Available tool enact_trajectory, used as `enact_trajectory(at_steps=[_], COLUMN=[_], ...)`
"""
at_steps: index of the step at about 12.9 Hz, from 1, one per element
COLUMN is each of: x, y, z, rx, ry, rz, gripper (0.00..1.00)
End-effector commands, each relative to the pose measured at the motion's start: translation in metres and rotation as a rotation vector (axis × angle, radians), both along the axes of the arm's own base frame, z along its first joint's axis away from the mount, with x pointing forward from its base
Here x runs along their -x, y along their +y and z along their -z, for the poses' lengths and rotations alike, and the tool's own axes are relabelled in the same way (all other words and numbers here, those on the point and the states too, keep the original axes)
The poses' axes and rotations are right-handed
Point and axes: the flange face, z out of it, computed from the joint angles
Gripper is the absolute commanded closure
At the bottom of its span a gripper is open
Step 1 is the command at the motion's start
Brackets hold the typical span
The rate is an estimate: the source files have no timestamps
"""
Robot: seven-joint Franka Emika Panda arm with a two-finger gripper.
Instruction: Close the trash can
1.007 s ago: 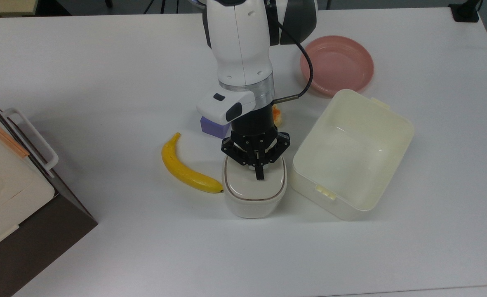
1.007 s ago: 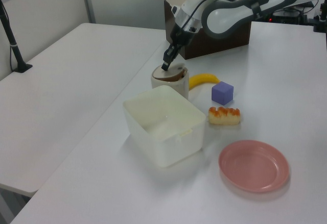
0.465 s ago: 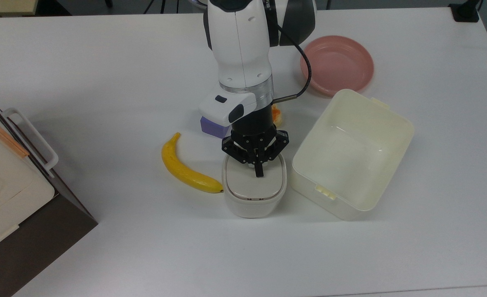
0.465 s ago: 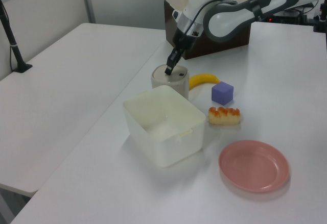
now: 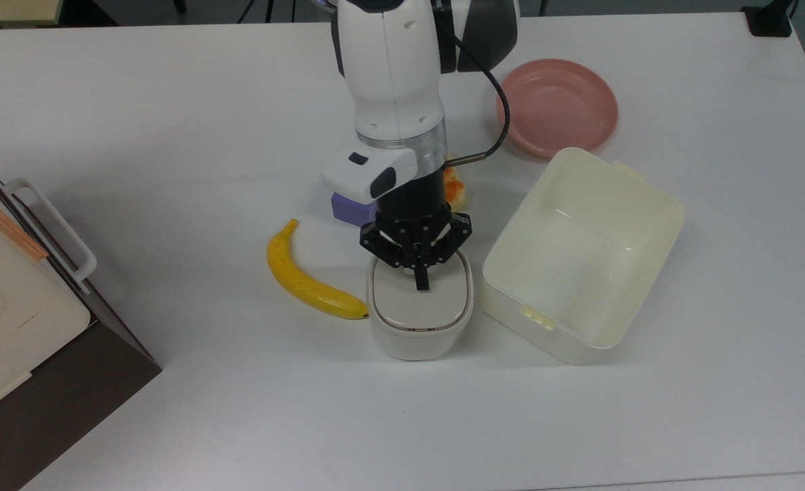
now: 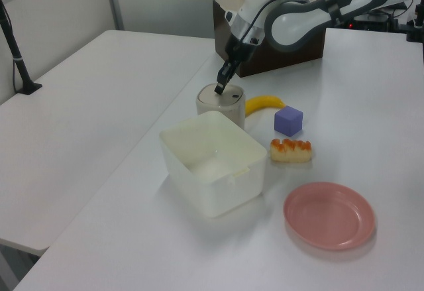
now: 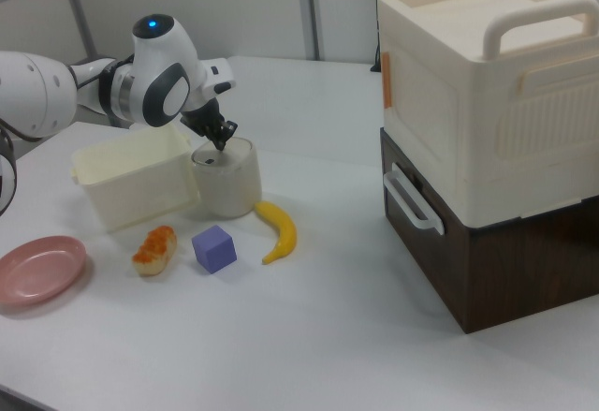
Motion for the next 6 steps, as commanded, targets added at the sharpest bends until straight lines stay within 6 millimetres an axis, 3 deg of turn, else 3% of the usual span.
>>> enact_trajectory(at_steps=[1,2,3,6], x=[0.027,0.037,0.051,0.085], y=[-0.027,-0.036,-0.043,-0.056], z=[-0.043,-0.055,-0.064,-0.087], rx=[0.020,0.027,0.042,0.162], ry=[0.070,0.124,0.204,0.360], rz=[0.030,0.035,0.028,0.010], gripper=[0.60,0.15,0.00,0.00])
